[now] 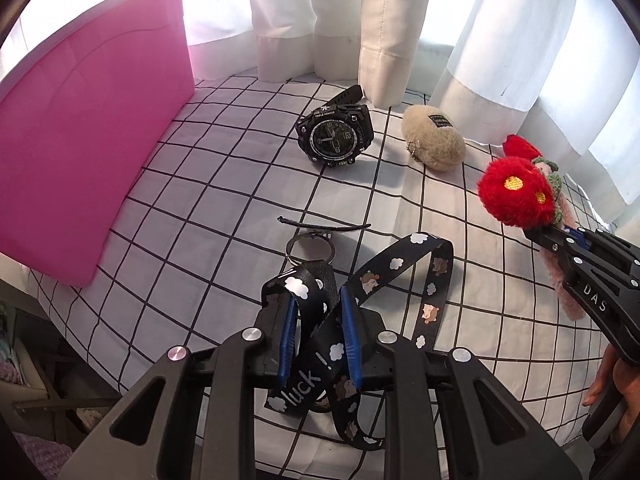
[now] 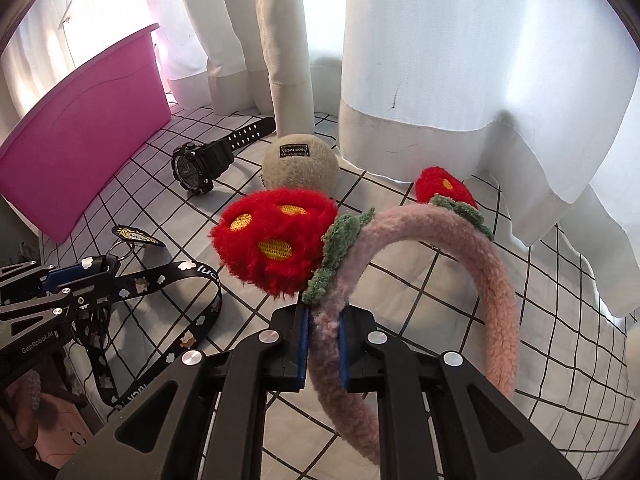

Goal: Organize jewelry
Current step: 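Lift the lanyard and headband and carry both over the pink tub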

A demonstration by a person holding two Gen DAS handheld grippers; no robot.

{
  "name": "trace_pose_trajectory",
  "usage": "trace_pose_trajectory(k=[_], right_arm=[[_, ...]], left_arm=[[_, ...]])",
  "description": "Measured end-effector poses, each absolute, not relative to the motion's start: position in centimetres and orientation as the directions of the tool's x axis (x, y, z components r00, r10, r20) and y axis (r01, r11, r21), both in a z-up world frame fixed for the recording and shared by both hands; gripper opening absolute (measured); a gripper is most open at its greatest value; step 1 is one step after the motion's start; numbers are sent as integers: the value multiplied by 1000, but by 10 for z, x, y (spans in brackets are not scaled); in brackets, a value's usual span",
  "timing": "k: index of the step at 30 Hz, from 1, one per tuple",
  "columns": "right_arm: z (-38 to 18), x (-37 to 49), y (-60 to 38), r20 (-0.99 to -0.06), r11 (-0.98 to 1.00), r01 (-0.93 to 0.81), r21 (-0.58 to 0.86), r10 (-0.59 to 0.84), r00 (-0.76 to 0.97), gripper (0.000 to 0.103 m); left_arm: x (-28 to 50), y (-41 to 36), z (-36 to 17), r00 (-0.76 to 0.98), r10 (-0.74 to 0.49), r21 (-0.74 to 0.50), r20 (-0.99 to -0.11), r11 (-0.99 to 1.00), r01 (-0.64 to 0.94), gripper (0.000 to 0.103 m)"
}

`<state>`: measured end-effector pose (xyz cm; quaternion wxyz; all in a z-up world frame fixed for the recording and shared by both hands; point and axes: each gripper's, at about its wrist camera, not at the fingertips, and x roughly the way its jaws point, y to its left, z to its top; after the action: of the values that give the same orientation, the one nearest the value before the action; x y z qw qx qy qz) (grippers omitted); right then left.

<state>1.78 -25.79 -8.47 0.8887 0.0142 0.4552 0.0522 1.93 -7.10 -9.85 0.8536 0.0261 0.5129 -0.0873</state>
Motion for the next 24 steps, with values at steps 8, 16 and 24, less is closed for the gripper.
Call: trace_pose_trajectory(k=[8, 16, 24], right_arm=[[-57, 7, -244, -772, 993, -85, 85, 120, 624, 11], [-24, -3, -234, -733, 992, -92, 92, 130, 668, 11], [8, 3, -210, -688, 988, -123, 89, 150, 710, 11]], left_arm=[[19, -61, -64, 508, -143, -61, -849, 983, 175, 21], [18, -44, -23, 573, -160, -72, -804, 982, 173, 21], [23, -26, 22, 637, -154, -61, -755, 984, 165, 21]])
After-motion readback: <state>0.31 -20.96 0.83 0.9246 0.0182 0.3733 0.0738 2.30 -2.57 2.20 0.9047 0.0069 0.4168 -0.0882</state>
